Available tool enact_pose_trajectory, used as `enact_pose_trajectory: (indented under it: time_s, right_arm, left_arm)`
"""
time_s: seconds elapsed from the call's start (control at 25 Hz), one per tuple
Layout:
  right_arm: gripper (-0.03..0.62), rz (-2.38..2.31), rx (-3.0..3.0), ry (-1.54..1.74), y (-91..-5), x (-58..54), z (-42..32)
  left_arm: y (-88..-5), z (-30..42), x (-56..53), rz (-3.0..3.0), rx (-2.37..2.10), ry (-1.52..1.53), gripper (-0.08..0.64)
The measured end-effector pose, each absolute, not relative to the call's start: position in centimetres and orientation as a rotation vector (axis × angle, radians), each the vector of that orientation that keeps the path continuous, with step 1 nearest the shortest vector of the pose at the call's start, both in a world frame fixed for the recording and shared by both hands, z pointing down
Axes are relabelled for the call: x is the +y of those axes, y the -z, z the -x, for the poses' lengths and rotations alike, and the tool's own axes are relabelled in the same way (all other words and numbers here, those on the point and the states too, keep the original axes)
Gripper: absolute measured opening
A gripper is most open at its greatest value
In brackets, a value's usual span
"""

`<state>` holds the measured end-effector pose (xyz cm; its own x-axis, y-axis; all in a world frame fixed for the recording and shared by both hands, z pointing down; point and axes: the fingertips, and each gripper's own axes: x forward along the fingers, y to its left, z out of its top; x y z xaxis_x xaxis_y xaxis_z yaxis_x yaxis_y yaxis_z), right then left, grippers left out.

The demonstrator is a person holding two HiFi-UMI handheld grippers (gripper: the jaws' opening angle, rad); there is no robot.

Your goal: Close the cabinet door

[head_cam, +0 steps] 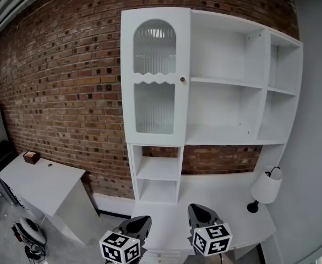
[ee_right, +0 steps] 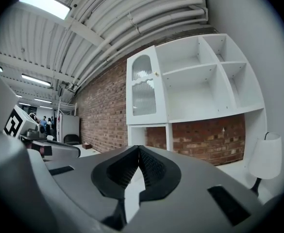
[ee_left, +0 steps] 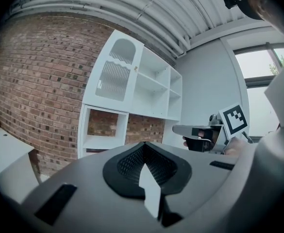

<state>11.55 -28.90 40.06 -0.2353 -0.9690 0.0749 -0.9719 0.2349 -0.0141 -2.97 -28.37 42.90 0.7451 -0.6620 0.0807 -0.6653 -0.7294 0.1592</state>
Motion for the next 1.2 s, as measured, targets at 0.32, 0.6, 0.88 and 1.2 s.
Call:
enact_pose_trajectory:
  time_s: [0.32, 0.6, 0.88, 1.2]
  right_arm:
    - [0.026, -1.909, -2.402, -0.094, -41.9, -23.2, -10.5]
    - [0.026, -1.898, -2.404, -0.096, -42.7, -21.0, -9.9]
    - [0.026, -1.885, -2.426, -0.092, -42.6, -20.8, -9.3]
    - [0.026, -1.851, -2.432, -0.095, -41.6, -20.3, -8.0]
  left_arm:
    - [-42.9, 3.4, -23.5, -2.752, -1.052, -0.03, 0.008]
    - [-43.2, 3.8, -21.7, -2.762, -1.079, -0.041, 0.008]
    - [-42.5, 4.6, -21.4, -2.768, -1.113, -0.033, 0.007]
    - [-41.8, 4.8, -21.5, -2.772, -1.122, 0.002, 0.007]
